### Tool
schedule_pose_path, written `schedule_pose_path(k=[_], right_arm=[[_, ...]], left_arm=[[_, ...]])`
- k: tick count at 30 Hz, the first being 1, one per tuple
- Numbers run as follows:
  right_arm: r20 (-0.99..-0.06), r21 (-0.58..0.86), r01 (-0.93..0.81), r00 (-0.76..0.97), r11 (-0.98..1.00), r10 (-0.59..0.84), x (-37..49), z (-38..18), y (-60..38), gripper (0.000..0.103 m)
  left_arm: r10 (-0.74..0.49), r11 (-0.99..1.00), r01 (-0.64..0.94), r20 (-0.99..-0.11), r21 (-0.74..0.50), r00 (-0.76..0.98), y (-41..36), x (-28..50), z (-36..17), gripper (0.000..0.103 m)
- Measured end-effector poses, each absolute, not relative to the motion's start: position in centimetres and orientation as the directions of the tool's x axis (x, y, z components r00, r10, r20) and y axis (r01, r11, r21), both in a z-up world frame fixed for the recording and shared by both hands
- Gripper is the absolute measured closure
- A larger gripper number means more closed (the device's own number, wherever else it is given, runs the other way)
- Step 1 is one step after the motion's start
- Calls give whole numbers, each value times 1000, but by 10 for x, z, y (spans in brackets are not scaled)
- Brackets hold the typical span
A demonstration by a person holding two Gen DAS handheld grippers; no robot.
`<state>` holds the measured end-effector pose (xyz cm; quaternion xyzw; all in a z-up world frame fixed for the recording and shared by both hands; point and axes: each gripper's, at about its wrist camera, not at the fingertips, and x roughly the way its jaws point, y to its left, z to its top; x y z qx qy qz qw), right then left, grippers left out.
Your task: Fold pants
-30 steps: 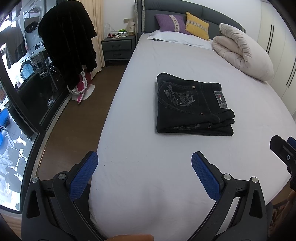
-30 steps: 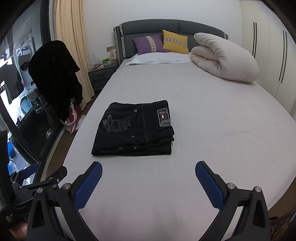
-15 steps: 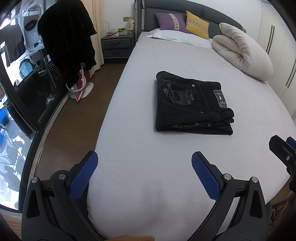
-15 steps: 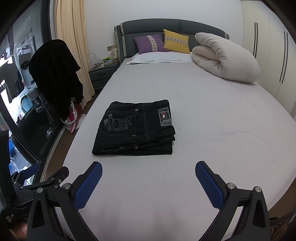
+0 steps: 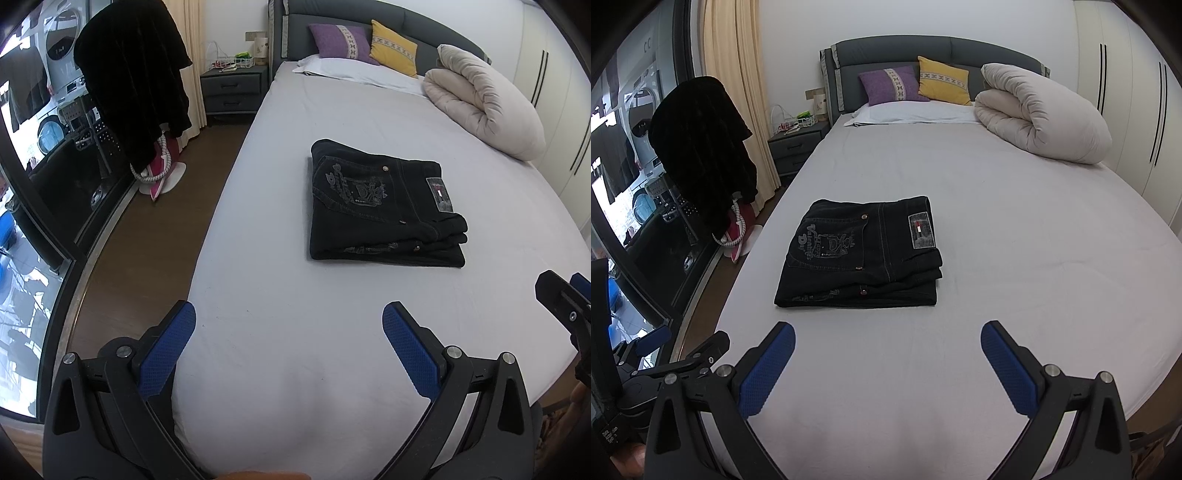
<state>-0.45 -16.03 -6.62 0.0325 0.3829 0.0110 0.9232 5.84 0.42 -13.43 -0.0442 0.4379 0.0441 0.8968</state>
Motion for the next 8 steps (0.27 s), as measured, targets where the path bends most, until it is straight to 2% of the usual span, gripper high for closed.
schedule_pose_path(k=[8], right_arm=[[-709, 71, 1, 703, 997, 50, -2, -68, -162, 0]], left_arm=[[40, 992, -117, -787, -41, 616, 5, 61, -135, 0]])
